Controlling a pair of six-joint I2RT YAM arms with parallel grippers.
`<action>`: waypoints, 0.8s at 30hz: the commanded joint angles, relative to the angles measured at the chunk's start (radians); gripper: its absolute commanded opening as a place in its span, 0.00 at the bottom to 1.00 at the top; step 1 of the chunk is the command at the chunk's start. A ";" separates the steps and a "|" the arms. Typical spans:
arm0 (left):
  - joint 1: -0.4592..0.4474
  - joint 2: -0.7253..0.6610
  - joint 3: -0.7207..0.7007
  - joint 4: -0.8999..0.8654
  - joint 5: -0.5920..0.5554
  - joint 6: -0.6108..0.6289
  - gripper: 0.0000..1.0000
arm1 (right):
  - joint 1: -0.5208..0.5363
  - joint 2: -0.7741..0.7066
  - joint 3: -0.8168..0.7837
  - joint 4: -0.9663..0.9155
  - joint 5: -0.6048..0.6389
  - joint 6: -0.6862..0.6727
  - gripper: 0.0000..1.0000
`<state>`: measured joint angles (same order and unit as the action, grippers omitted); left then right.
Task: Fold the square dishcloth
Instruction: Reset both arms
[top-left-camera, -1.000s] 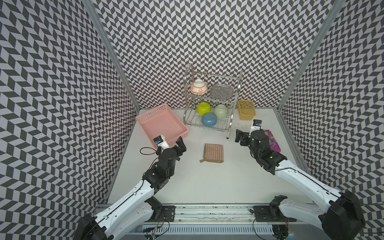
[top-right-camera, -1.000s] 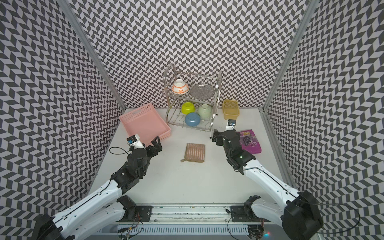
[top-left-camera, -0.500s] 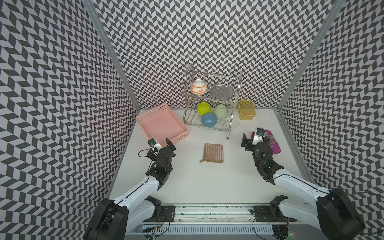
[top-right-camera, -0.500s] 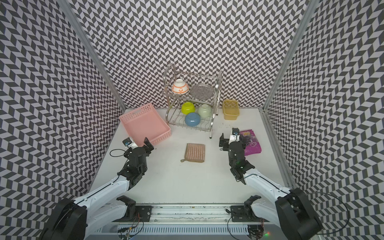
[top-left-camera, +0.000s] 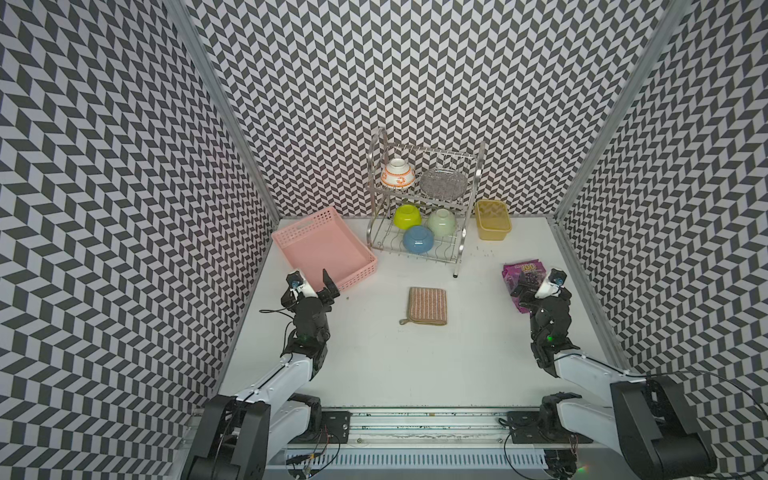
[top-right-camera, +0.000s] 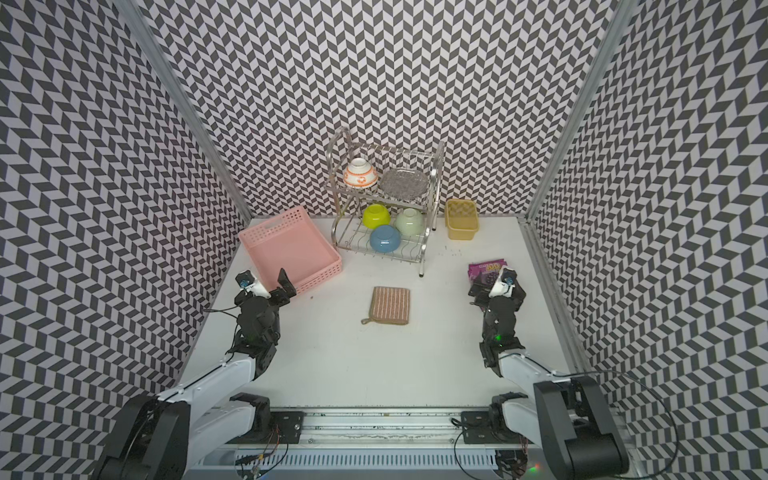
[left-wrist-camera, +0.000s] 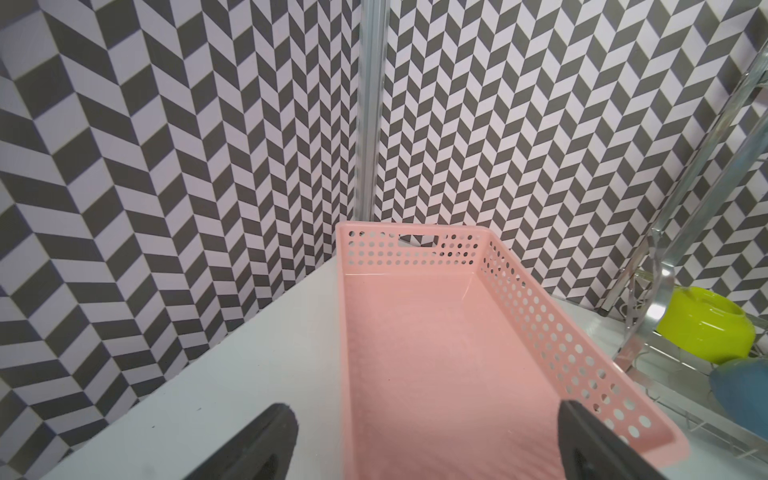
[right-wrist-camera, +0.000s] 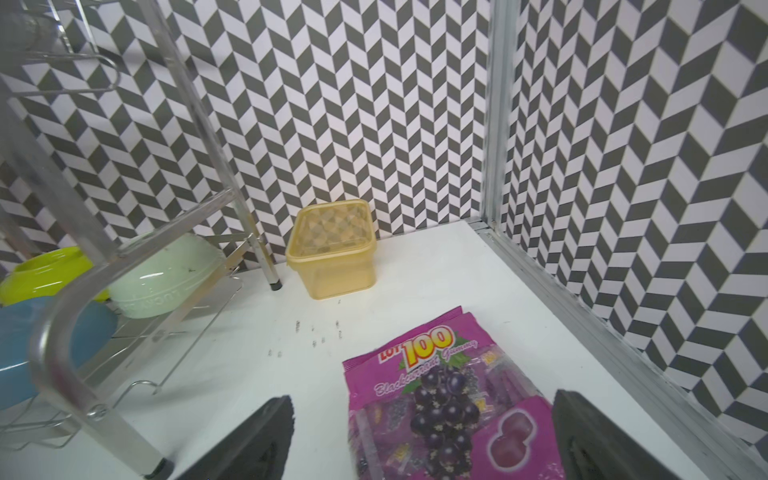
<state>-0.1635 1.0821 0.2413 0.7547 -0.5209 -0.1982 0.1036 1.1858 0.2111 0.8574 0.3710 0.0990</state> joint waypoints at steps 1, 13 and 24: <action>0.026 0.035 -0.051 0.174 0.037 0.107 1.00 | -0.030 0.050 -0.035 0.174 -0.085 0.008 1.00; 0.046 0.256 -0.134 0.575 0.150 0.217 1.00 | -0.102 0.280 -0.070 0.506 -0.327 -0.061 1.00; 0.051 0.470 -0.099 0.705 0.260 0.256 1.00 | -0.130 0.339 0.042 0.380 -0.561 -0.128 1.00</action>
<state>-0.1215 1.5364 0.1204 1.3911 -0.2996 0.0330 -0.0181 1.5139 0.2031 1.2358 -0.1001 0.0063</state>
